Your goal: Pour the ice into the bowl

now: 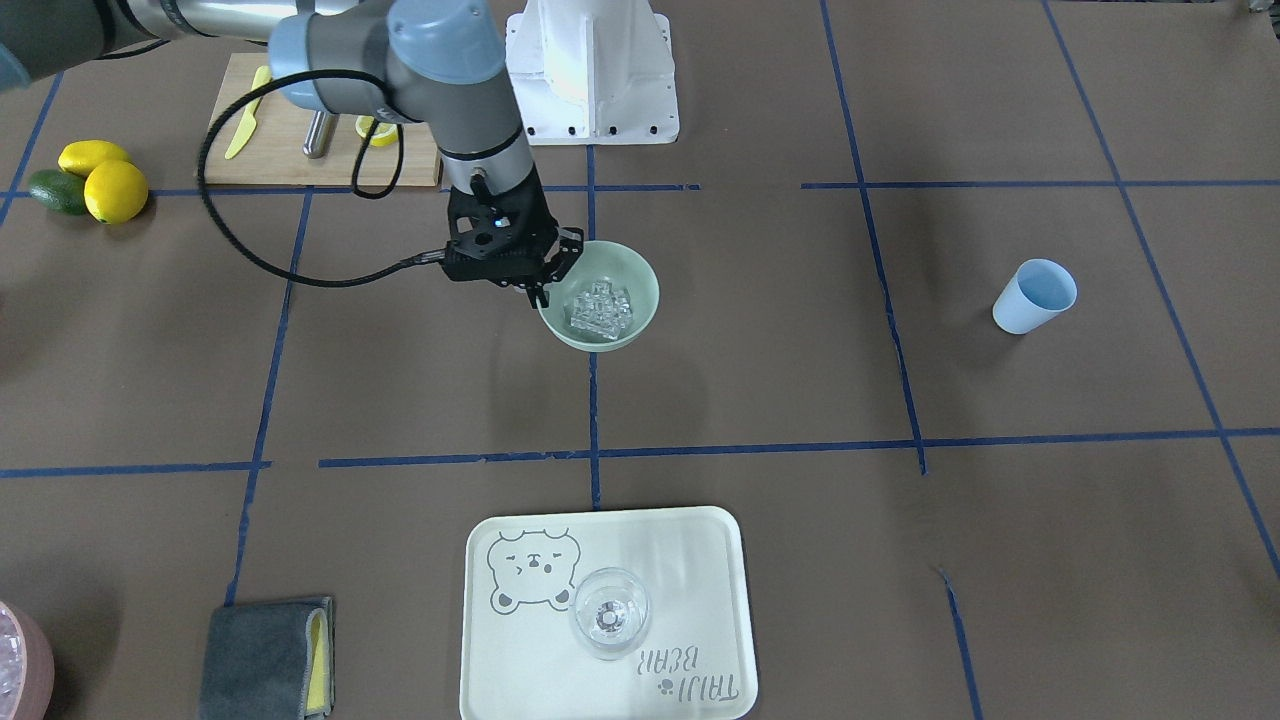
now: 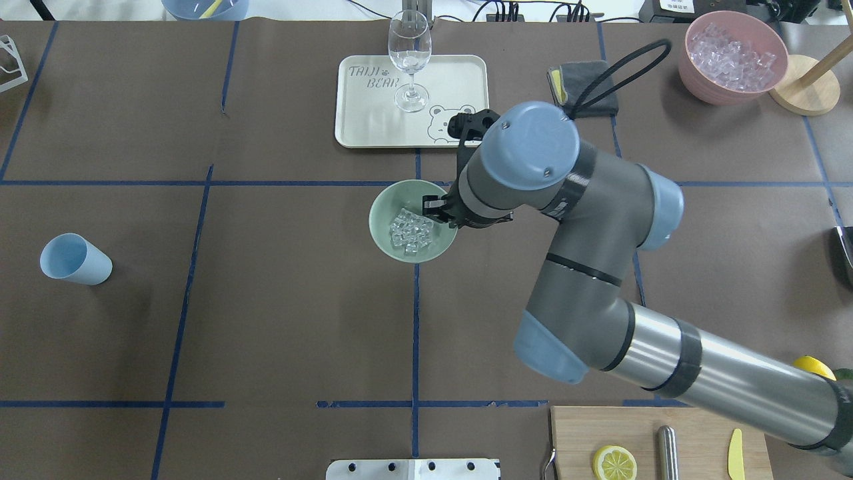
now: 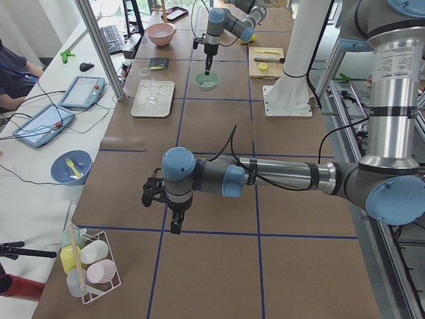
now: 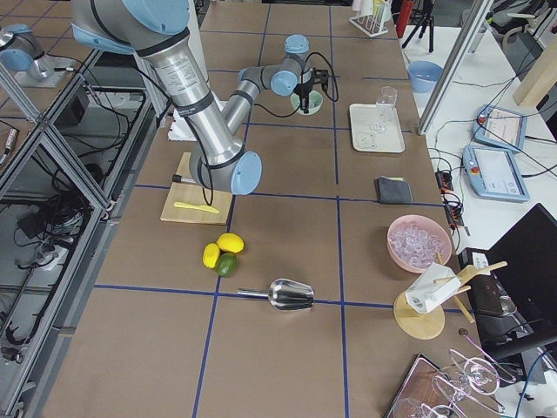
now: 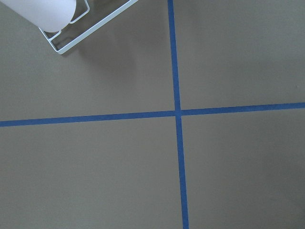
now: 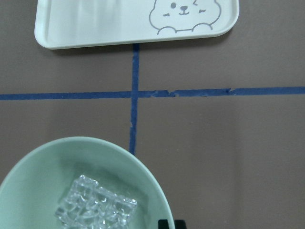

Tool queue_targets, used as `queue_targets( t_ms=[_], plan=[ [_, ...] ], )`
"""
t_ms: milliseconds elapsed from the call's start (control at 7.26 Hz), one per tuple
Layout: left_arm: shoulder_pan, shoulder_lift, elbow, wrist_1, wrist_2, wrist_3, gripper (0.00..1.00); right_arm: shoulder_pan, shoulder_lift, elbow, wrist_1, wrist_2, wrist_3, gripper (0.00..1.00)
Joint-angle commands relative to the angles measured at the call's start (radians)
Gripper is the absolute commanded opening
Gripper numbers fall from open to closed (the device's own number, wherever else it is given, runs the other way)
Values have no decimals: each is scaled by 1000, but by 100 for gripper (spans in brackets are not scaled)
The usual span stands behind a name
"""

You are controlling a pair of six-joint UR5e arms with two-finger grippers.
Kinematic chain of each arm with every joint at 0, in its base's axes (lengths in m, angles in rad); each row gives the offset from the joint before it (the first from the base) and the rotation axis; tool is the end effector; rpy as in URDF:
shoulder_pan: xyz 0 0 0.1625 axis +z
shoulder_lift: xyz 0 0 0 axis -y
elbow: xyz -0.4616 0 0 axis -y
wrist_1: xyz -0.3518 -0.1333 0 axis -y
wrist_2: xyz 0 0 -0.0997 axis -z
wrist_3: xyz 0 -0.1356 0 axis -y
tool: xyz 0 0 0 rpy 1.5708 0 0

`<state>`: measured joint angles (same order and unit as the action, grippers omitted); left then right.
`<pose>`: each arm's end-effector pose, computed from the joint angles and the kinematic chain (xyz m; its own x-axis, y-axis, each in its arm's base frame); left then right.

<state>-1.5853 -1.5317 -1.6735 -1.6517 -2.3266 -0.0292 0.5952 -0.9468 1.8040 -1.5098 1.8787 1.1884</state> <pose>-0.0468 -0.4453 0.6847 0.7283 0.0593 -0.6826 0.0356 0.9916 0.1241 -0.4974 -0.4482 0.2704 0.5915 -0.0289 0.8058 -0.1231 0.9844 0.1257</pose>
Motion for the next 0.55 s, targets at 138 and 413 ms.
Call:
queue_targets(
  t_ms=[138, 413],
  plan=[
    [-1, 4, 0, 0, -2, 0, 100, 185, -322, 127, 159, 190, -296, 0],
    [-1, 4, 0, 0, -2, 0, 100, 288, -501, 117, 270, 279, -409, 0]
  ],
)
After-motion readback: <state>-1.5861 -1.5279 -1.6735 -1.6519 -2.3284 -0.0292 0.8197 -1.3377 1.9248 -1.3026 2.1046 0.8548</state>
